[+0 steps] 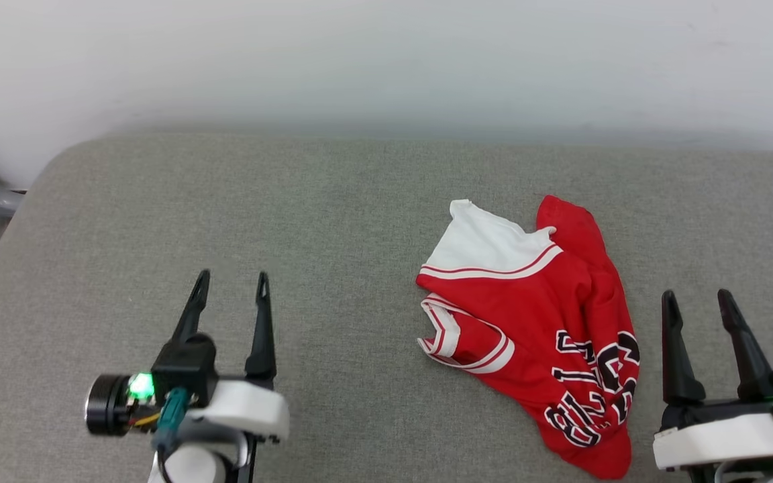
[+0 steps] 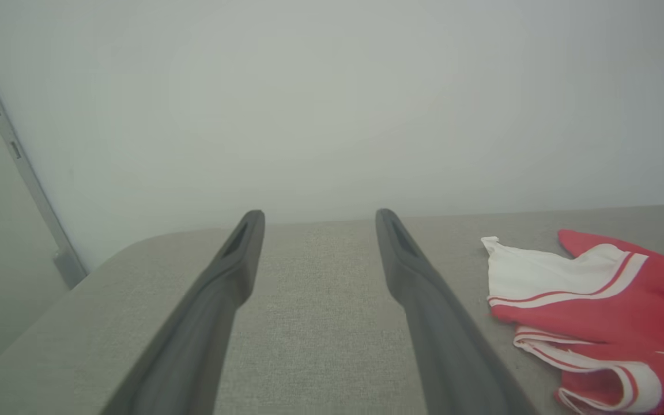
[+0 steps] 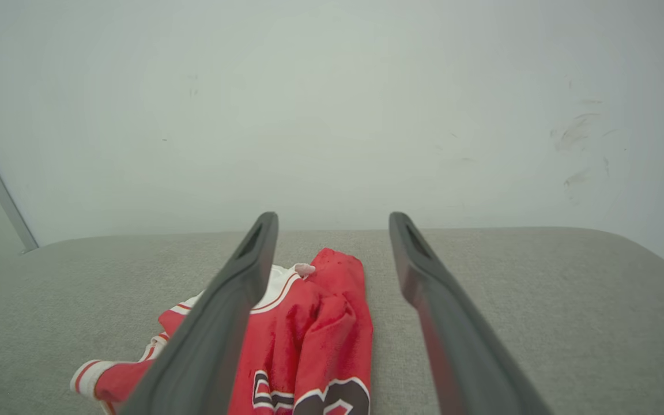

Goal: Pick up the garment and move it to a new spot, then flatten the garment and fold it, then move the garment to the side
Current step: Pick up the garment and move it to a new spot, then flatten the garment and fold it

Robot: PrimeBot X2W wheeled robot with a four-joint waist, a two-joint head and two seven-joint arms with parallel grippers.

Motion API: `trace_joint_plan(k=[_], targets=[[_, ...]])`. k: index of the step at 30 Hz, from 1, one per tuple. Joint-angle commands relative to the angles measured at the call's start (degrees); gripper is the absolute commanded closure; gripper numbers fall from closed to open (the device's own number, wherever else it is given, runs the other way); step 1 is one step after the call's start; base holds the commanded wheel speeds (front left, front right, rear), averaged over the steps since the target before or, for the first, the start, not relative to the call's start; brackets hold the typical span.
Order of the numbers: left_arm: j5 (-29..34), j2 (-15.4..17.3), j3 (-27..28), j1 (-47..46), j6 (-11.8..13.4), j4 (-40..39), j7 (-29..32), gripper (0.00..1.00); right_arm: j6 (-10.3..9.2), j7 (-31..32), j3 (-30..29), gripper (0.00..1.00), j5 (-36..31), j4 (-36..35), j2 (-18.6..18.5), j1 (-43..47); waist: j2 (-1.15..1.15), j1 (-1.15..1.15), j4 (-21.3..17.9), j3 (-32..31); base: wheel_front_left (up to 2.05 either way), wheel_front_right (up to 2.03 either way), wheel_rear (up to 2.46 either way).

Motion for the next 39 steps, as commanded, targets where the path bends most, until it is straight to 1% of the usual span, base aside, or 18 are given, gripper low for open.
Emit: trace_joint_plan(k=[1,9,18,30,39], targets=[[0.58,-0.37,0.55,1.3,-0.48,-0.35,-0.14,0.0,-0.04,-0.12,0.11,0.0,0.52,0.15,0.08,1.11,0.0,0.01,-0.01,-0.37,0.0,0.0,0.0],[4.84,-3.4,7.51,8.14,-4.89,-2.32,-0.15,0.0,-0.04,-0.12,0.8,0.0,1.67,0.91,0.09,3.02,0.0,0.01,-0.37,-1.85,0.0,0.0,0.0],[9.2,-6.37,10.94,10.64,-8.73,-1.73,-0.15,0.0,-0.04,-0.12,0.71,0.0,2.92,1.75,0.08,4.88,0.0,0.01,-0.58,-2.59,0.0,0.0,0.0],[11.67,-8.8,13.46,11.41,-11.3,-0.63,-0.15,0.0,-0.04,-0.12,1.02,0.0,3.16,2.2,0.08,5.22,0.0,0.01,-0.12,-2.93,0.0,0.0,0.0],[12.65,-9.45,14.76,11.36,-12.59,0.04,-0.15,0.0,-0.04,-0.12,1.47,0.0,3.36,2.33,0.08,4.86,0.0,0.01,-0.23,-2.89,0.0,0.0,0.0]])
